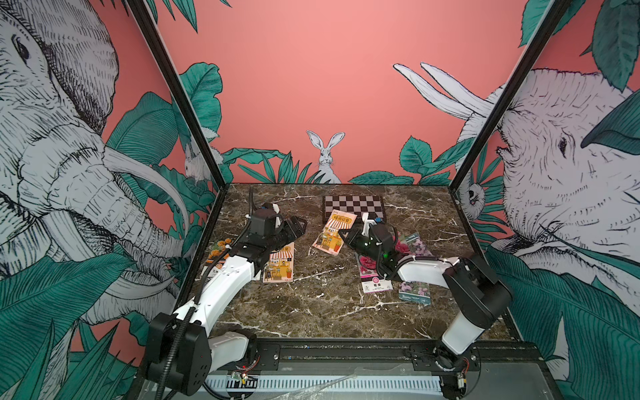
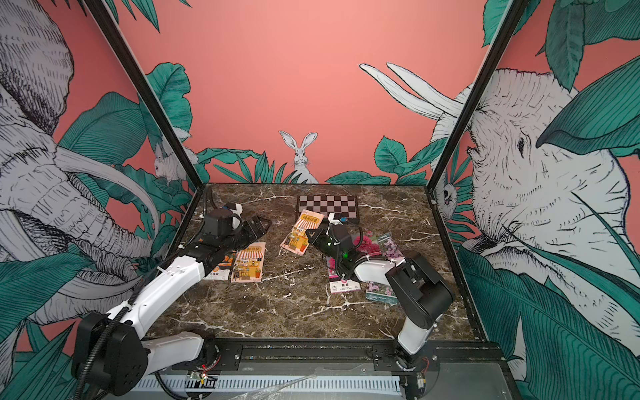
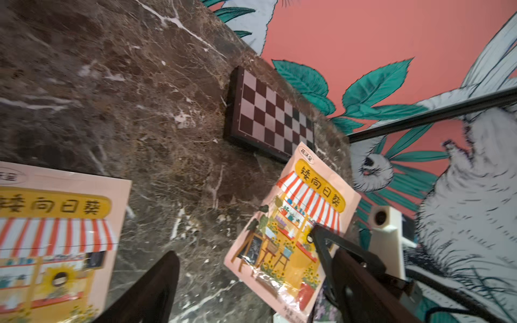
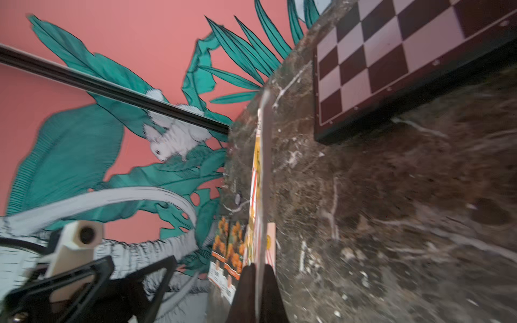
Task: Arrange the seed packets in a row
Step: Place the seed packet at the center of the board.
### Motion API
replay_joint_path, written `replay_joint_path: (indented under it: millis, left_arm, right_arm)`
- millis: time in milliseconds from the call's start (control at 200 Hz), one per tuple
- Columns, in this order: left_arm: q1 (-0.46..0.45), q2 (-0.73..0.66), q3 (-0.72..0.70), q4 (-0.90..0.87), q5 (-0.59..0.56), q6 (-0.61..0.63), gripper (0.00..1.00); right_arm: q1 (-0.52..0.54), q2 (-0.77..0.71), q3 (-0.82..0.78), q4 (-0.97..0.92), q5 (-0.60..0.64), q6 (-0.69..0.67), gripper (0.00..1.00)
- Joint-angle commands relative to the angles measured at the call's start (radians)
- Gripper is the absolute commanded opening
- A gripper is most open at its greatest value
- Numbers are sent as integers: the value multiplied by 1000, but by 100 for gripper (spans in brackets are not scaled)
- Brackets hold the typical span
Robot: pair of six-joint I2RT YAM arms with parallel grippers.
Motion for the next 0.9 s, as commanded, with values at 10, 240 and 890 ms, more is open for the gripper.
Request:
replay_joint_path:
  millis: [10,240,890]
  left_arm:
    - [58,-53,89,-160,2,203,95]
    - [91,-54,202,-323,-136,461,98]
    - [107,-77,140,-297,-207,614,99]
  right_arm:
    - [-4,-54,57,-293,-44,-151,0]
    - [0,26,209,-488,-220,-223,0]
    - [83,343,541,-566,-311,-138,0]
